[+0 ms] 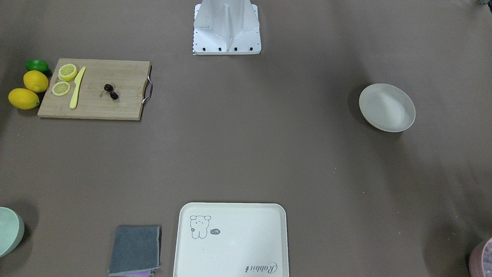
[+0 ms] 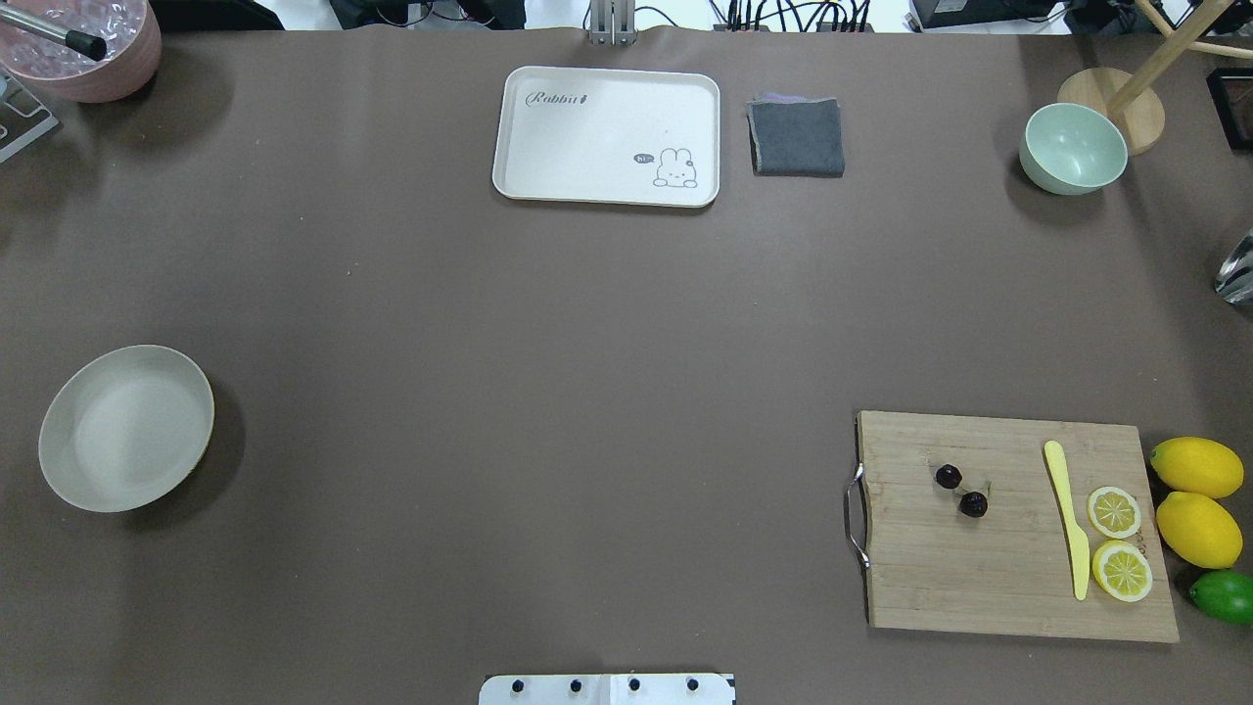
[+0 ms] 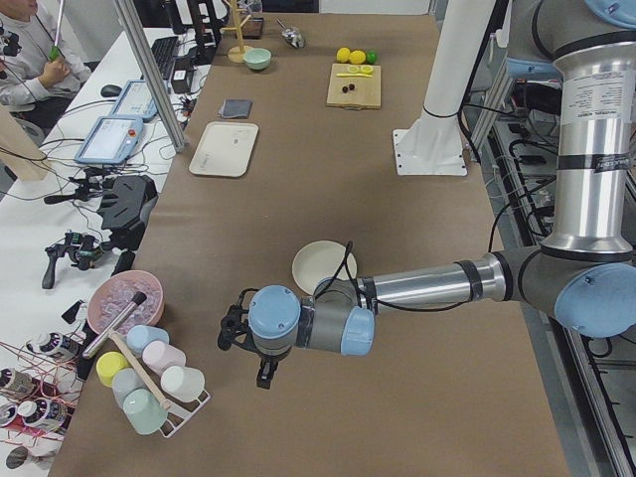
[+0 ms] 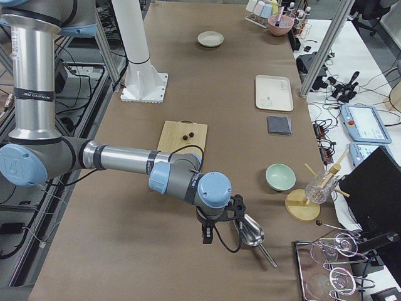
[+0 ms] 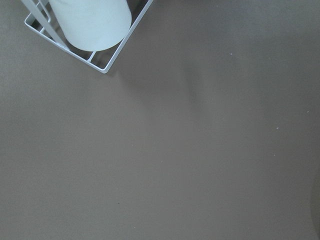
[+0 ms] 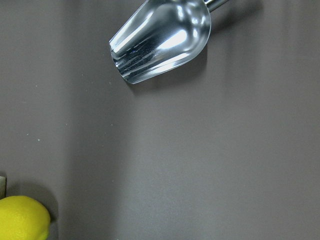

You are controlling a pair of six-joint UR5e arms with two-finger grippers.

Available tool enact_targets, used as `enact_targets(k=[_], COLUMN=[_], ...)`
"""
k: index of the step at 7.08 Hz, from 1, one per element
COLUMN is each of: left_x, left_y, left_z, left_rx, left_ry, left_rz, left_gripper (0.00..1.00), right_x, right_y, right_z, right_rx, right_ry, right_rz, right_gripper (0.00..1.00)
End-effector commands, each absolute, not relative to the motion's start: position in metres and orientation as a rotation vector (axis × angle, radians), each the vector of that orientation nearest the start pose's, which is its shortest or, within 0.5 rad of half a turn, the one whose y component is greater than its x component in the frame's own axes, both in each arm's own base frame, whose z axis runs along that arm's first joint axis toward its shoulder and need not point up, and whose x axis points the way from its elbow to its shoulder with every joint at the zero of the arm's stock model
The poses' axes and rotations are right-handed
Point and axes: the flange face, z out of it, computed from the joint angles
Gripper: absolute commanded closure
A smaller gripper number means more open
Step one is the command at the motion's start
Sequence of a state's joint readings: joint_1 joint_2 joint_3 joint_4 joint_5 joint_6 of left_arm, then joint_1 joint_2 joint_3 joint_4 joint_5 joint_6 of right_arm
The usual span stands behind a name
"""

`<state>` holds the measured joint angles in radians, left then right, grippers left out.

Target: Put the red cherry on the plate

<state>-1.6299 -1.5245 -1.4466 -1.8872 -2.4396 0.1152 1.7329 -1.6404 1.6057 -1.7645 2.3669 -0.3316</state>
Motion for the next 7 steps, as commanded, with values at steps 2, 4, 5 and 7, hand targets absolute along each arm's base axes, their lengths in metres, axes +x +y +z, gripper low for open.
enact_targets(k=[2,4,5,7], left_x=[-0.084,-0.085,-0.080,-0.061], left_y=[-0.466,-0.451,-0.446,-0.427], left_z=[0.711,0.727,0.729,0.706], left_rx=[0.194,0.161,0.154,0.137], left_ry=[0.848,0.811,0.827,1.027], left_rz=[0.112,0.097,0.103,0.072], left_gripper=[0.02,0.02,0.02,0.01], right_x=[0.131,0.129,0.127,0.123], right_y=[-0.428,-0.418,-0.408,-0.387], right_z=[0.692,0.698,0.707,0.716], right_rx=[-0.029,-0.045,-0.064,-0.085], right_ry=[-0.819,-0.829,-0.834,-0.849], right_rz=[-0.060,-0.049,-0.042,-0.031], right_gripper=[0.00,0.00,0.00,0.00])
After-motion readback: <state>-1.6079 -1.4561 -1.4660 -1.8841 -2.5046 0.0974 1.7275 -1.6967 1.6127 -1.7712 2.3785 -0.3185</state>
